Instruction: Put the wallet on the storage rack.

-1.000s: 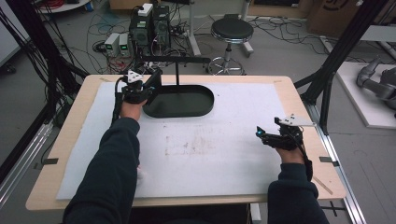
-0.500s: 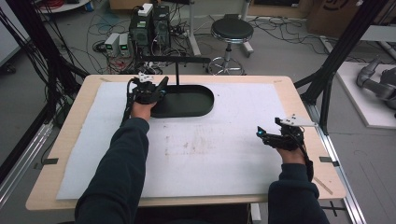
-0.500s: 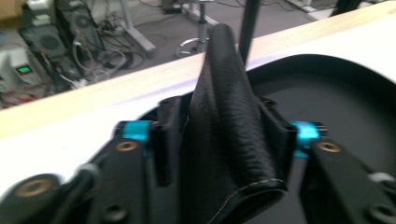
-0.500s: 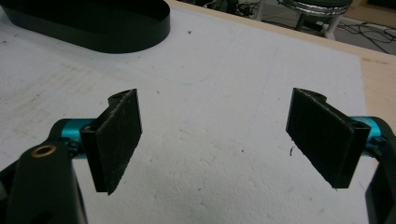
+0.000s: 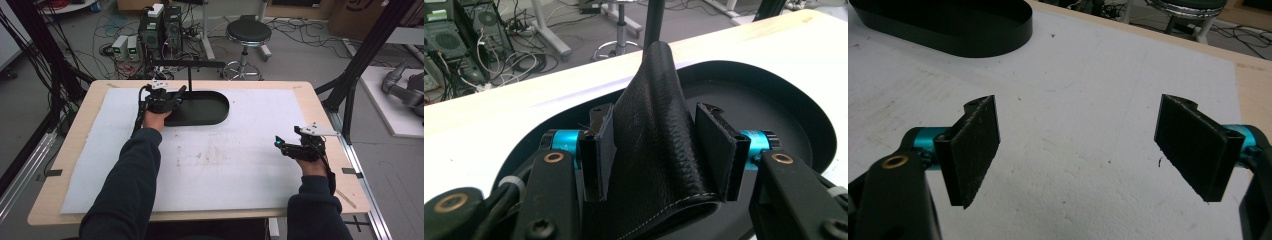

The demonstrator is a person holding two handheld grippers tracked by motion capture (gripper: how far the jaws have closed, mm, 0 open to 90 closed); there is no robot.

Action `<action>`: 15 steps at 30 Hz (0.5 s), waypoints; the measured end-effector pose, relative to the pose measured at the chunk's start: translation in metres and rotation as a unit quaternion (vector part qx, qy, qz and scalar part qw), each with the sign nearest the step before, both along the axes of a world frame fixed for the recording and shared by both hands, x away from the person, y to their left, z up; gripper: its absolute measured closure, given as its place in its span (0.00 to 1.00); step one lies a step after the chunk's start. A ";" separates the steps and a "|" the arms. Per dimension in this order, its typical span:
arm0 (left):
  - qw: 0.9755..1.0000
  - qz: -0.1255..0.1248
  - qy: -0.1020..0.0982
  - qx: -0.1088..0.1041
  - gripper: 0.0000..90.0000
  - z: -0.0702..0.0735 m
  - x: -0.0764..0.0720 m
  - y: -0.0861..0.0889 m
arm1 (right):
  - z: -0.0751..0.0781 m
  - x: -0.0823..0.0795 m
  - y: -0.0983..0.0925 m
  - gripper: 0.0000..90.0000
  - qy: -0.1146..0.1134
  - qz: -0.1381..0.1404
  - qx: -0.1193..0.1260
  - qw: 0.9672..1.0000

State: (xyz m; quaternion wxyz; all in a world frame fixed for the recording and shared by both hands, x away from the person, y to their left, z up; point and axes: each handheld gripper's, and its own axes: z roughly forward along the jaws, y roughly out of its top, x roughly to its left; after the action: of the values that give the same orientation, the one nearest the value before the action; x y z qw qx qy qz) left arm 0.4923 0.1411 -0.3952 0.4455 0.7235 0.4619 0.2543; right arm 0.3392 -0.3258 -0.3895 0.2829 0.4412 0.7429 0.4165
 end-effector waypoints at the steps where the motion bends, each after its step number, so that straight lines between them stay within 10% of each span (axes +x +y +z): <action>1: 1.000 0.002 0.006 0.004 0.57 -0.002 0.001 0.000 | 0.000 0.000 0.000 0.21 0.000 0.000 -0.001 1.000; 15: 0.998 0.012 -0.009 -0.055 0.45 0.022 -0.016 0.014 | -0.001 0.001 0.001 0.21 0.002 0.006 -0.001 1.000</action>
State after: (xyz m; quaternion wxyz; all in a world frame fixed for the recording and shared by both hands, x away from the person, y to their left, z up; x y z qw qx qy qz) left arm 0.4760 0.1547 -0.3728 0.4858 0.6900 0.4797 0.2403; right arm 0.3404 -0.3251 -0.3904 0.2790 0.4372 0.7465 0.4169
